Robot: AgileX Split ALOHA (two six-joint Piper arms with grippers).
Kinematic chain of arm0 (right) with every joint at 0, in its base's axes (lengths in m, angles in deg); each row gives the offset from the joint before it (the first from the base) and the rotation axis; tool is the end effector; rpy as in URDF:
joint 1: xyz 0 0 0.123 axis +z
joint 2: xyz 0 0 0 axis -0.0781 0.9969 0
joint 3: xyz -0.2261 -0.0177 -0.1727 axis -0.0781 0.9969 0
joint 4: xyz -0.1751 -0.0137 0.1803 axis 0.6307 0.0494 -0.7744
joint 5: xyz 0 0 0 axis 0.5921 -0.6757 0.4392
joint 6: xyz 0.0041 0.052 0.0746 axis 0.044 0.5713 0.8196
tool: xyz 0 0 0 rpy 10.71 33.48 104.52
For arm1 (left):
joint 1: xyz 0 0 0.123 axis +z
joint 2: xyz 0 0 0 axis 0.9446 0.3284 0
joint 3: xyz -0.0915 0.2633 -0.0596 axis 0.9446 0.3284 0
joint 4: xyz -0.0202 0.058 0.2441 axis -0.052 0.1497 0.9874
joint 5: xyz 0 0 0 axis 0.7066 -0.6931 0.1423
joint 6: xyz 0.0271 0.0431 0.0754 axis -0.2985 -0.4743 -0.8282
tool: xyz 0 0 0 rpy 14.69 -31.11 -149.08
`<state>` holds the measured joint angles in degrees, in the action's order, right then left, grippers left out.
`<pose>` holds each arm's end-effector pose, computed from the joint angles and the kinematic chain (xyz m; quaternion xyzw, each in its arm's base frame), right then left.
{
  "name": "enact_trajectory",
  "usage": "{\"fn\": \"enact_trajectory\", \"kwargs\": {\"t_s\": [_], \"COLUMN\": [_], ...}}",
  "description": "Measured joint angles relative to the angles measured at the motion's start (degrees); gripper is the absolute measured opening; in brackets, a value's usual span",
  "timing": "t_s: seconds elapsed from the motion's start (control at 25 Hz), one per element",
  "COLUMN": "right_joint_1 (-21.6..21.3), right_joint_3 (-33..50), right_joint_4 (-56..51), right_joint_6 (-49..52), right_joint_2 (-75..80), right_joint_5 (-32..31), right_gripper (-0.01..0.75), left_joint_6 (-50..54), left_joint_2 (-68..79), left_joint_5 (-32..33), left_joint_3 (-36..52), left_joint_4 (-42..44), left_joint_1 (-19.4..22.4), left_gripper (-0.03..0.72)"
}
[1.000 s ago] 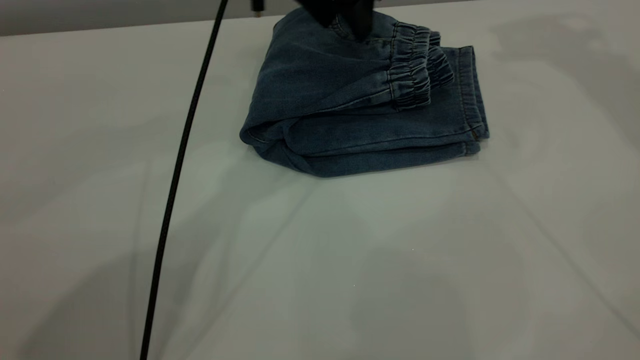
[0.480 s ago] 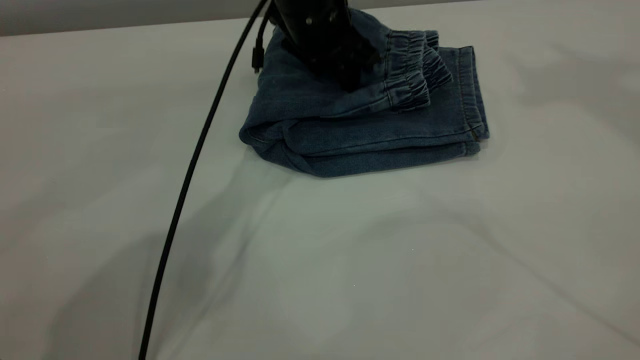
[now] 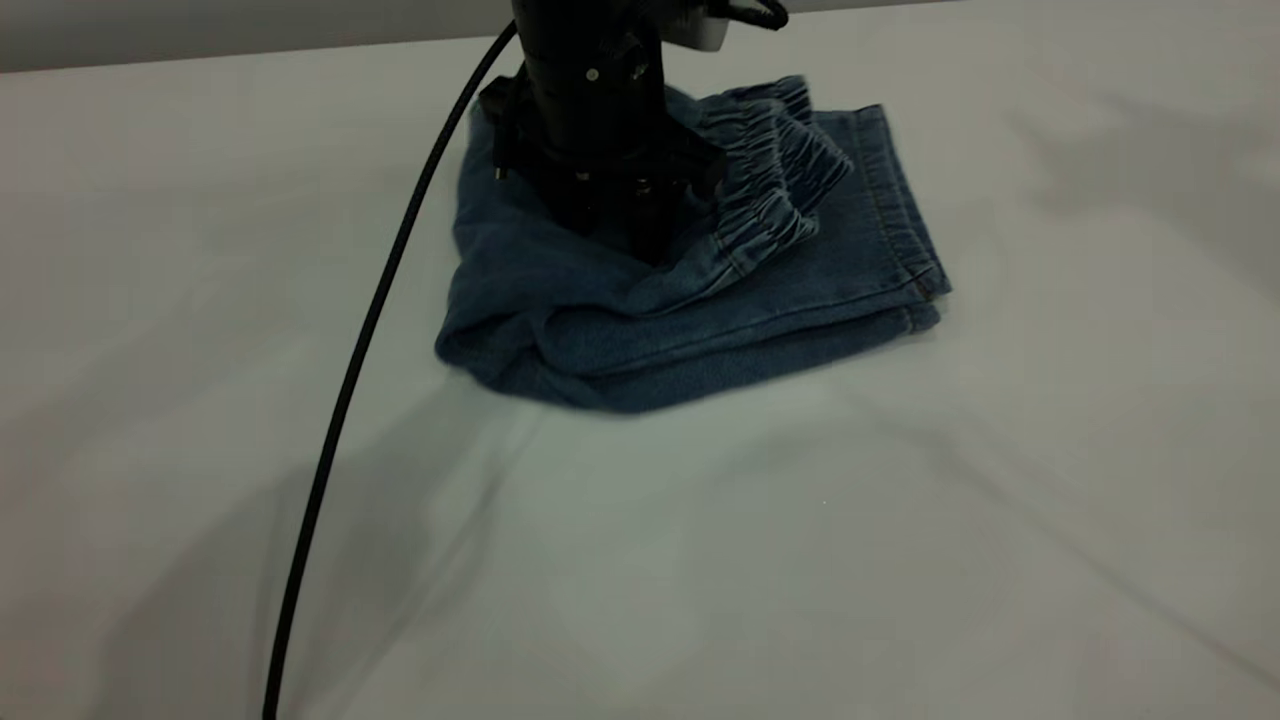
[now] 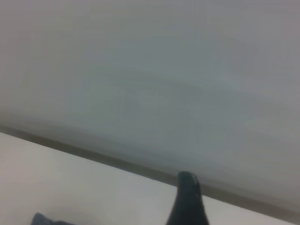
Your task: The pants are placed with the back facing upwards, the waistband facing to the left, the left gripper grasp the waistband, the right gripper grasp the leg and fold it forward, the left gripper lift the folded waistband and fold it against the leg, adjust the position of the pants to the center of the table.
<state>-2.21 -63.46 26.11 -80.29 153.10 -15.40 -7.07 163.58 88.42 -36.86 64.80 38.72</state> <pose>0.3778 0.0412 0.5134 -0.1516 0.8443 0.0994 0.5042 0.4138 -0.2582 0.0714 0.2716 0.9620 -0.0013 0.0282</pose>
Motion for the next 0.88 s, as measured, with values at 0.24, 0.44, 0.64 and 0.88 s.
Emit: {"fn": "enact_trajectory", "kwargs": {"t_s": [0.24,0.44,0.64,0.88], "right_joint_1": [0.0,0.0,0.0,0.0], "right_joint_3": [0.0,0.0,0.0,1.03], "right_joint_4": [-1.65,-3.66,-8.14,-9.54], "right_joint_6": [0.0,1.89,2.69,6.83], "right_joint_2": [0.0,-0.06,-1.57,-6.77], "right_joint_5": [0.0,0.0,0.0,0.11], "right_gripper": [0.461,0.461,0.461,0.461], "left_joint_6": [-2.88,-5.23,-5.29,-2.82], "left_joint_2": [0.13,-0.15,-4.56,-13.64], "left_joint_5": [9.89,11.13,10.94,11.01], "left_joint_3": [-6.25,-13.93,-18.81,-18.69], "left_joint_4": [0.62,1.53,4.51,13.2], "left_joint_1": [0.0,0.0,-0.05,-0.05], "left_gripper": [0.456,0.456,0.456,0.456]}}
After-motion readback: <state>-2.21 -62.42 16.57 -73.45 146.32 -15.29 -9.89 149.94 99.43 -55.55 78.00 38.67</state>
